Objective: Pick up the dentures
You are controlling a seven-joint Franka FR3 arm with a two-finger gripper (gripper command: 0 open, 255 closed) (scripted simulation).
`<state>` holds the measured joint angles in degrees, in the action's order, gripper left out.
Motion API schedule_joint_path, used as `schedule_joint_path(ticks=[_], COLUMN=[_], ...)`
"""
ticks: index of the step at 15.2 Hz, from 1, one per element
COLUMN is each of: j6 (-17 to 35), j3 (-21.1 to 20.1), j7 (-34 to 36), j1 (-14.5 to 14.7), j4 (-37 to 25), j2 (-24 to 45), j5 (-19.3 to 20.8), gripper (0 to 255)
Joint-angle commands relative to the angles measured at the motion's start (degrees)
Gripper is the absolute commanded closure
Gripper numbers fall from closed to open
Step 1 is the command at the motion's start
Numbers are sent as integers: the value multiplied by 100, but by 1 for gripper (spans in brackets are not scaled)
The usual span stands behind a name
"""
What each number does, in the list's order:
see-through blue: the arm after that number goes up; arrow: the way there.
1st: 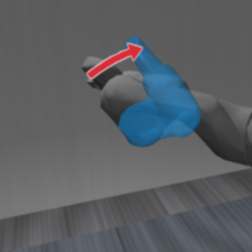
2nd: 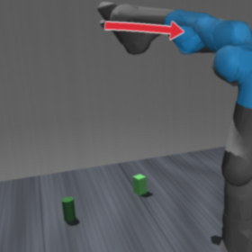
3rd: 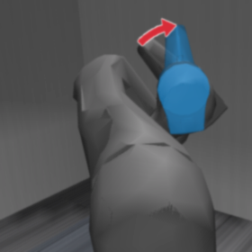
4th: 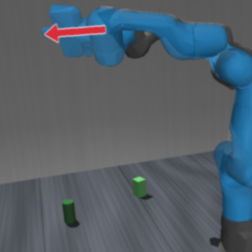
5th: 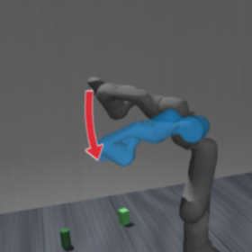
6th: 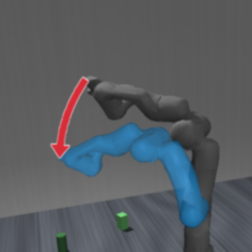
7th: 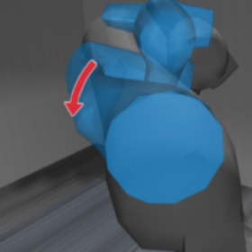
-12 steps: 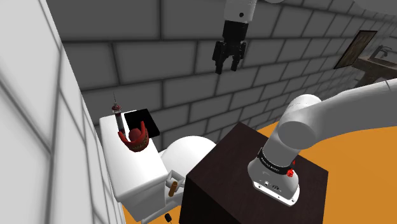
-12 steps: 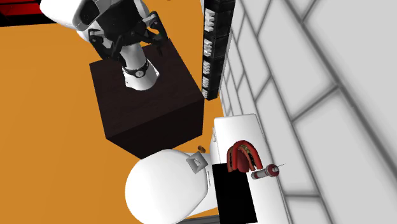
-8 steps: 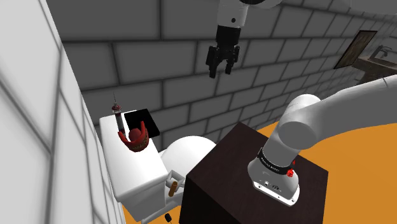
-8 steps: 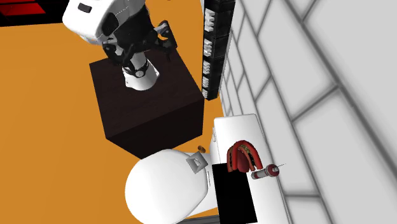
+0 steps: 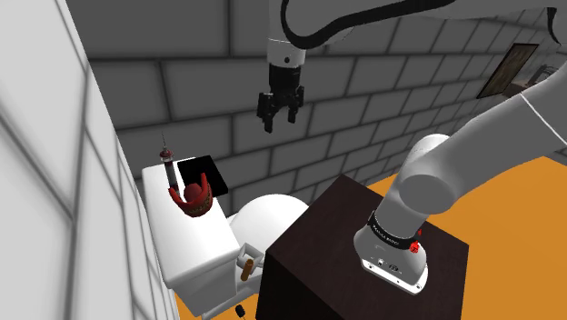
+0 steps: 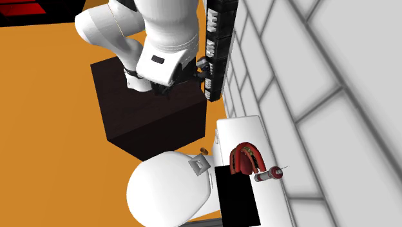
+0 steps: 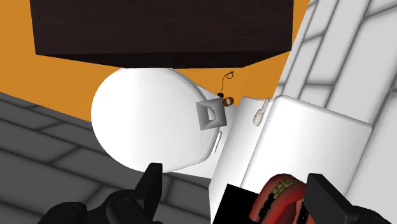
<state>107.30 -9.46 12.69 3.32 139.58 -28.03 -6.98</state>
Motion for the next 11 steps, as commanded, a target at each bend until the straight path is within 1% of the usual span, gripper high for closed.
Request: schedule_joint_path(ticks=[1, 6, 11], j6=[339, 1052, 1593], j3=[-184, -567, -860], j7=[137, 497, 980], j1=[47, 106, 179], j4=[-79, -425, -955], j2=[397, 1460, 2601], j5=[36, 314, 838], gripper=[0, 0, 0])
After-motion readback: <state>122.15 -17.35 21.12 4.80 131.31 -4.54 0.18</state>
